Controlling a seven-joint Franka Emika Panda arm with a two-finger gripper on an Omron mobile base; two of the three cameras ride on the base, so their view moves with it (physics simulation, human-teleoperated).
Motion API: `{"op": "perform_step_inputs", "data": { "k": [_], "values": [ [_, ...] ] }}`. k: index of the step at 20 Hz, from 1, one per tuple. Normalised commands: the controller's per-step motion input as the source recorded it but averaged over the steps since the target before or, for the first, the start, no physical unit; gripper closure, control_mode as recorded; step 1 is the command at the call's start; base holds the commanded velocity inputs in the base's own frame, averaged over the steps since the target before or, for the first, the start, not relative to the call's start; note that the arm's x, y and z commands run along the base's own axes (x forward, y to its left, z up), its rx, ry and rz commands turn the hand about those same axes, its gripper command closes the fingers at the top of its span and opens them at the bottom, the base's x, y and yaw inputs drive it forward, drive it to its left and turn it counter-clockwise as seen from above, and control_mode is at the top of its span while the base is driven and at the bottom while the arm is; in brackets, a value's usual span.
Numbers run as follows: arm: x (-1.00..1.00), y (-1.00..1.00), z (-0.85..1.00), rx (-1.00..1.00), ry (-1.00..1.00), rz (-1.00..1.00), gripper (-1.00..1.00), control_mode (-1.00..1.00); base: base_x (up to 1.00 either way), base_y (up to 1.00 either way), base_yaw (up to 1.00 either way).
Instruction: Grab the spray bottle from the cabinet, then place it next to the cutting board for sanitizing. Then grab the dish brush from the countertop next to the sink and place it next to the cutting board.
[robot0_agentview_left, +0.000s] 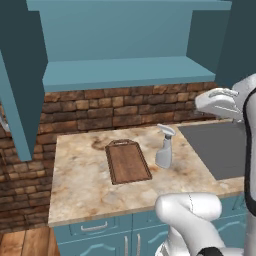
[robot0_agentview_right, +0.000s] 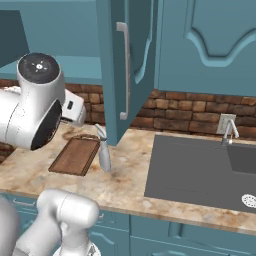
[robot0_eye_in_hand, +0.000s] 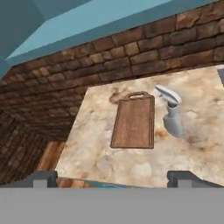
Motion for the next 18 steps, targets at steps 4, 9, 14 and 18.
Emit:
{"op": "perform_step_inputs", "data": {
  "k": [4, 9, 14, 18],
  "values": [
    [-0.55, 0.00, -0.06, -0.35, 0.33, 0.00, -1.00, -1.00, 0.00, 0.00, 0.00],
    [-0.45, 0.00, -0.31, -0.26, 0.11, 0.00, -1.00, -1.00, 0.00, 0.00, 0.00],
    [-0.12, -0.02, -0.61, -0.07, -0.01, 0.00, -1.00, -1.00, 0.00, 0.00, 0.00],
    [-0.16, -0.01, -0.20, 0.00, -0.12, 0.00, -1.00, -1.00, 0.00, 0.00, 0.00]
  ]
}}
